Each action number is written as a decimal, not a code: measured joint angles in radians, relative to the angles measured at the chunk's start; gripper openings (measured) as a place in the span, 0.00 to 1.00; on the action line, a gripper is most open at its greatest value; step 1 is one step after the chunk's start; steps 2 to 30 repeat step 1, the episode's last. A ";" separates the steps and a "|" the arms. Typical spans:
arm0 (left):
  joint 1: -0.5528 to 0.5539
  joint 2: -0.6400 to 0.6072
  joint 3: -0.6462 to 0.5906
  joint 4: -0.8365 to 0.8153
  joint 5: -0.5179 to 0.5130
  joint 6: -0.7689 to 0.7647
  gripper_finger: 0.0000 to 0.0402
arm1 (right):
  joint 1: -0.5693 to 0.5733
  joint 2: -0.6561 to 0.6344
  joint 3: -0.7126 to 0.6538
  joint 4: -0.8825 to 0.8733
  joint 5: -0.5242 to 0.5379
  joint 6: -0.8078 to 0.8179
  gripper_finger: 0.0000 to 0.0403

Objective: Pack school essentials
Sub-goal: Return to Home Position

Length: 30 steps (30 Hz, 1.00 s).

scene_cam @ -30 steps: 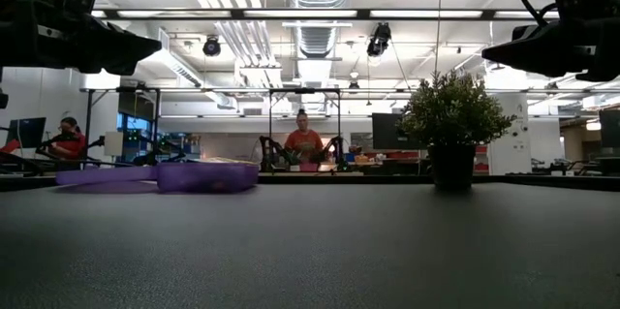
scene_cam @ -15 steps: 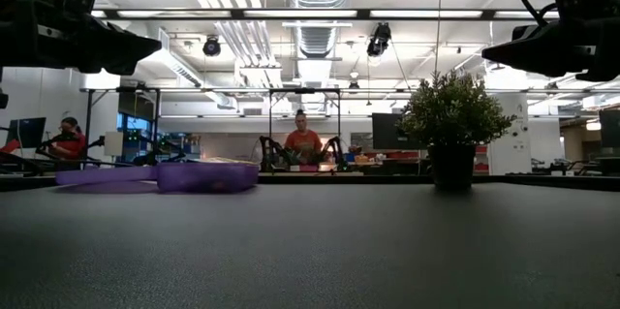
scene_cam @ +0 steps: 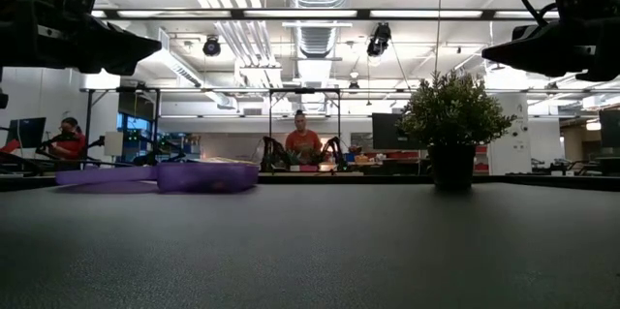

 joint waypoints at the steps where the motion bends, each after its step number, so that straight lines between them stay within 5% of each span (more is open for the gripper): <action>1: 0.000 0.000 0.000 0.000 0.000 0.000 0.00 | 0.000 0.000 0.000 0.000 0.000 0.000 0.02; 30: 0.000 0.000 0.000 0.000 0.000 0.000 0.00 | 0.000 0.000 0.000 0.000 0.000 0.000 0.02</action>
